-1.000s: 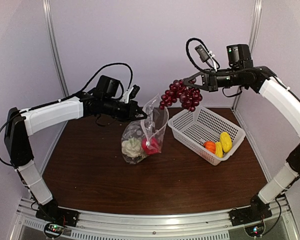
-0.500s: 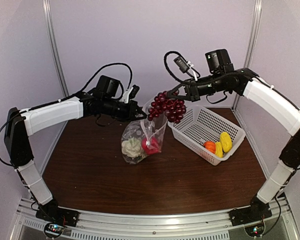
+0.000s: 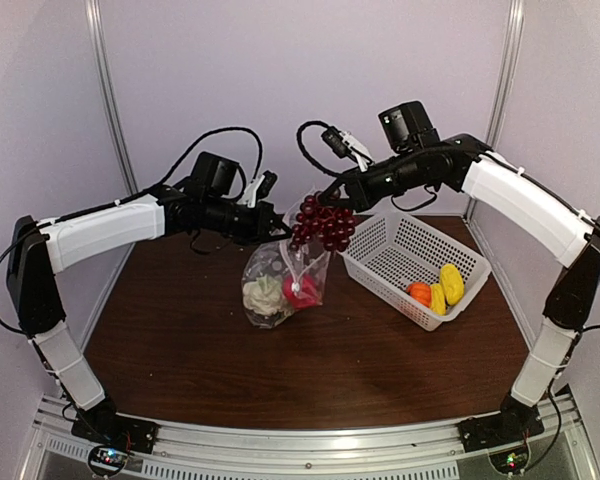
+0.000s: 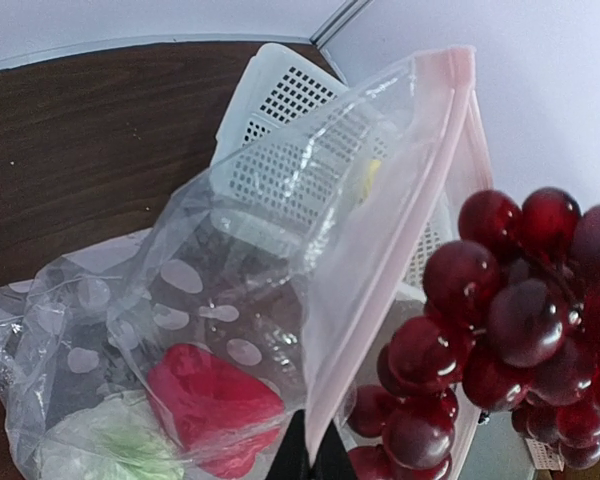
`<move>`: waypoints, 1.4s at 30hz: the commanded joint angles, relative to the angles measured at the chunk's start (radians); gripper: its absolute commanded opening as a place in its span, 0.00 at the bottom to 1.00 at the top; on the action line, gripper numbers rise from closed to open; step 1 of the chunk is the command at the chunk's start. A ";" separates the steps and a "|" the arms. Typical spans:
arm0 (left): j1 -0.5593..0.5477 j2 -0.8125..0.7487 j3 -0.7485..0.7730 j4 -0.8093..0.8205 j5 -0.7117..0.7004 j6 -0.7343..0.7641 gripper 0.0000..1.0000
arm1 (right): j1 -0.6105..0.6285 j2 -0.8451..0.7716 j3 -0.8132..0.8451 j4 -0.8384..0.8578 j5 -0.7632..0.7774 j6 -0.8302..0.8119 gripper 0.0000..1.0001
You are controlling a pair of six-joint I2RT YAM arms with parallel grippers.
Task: Place the food in the zip-top bag and seal the zipper
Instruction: Place the fake fruit in the zipper food storage bag.
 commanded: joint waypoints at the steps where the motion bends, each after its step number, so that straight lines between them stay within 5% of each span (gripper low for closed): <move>1: -0.001 -0.023 -0.015 0.044 0.004 -0.011 0.00 | 0.006 0.045 0.077 -0.012 0.133 0.026 0.00; 12: -0.008 -0.021 -0.008 0.082 0.028 -0.041 0.00 | 0.058 0.157 0.195 -0.042 0.240 0.056 0.00; 29: -0.008 -0.107 -0.056 0.137 -0.064 -0.088 0.00 | 0.106 0.156 0.044 -0.077 0.397 0.048 0.00; 39: -0.011 -0.068 -0.109 0.228 0.028 -0.162 0.00 | 0.098 0.199 0.199 -0.012 0.311 0.101 0.00; 42: -0.011 -0.073 -0.116 0.241 0.038 -0.175 0.00 | 0.089 0.226 0.213 0.002 0.241 0.125 0.16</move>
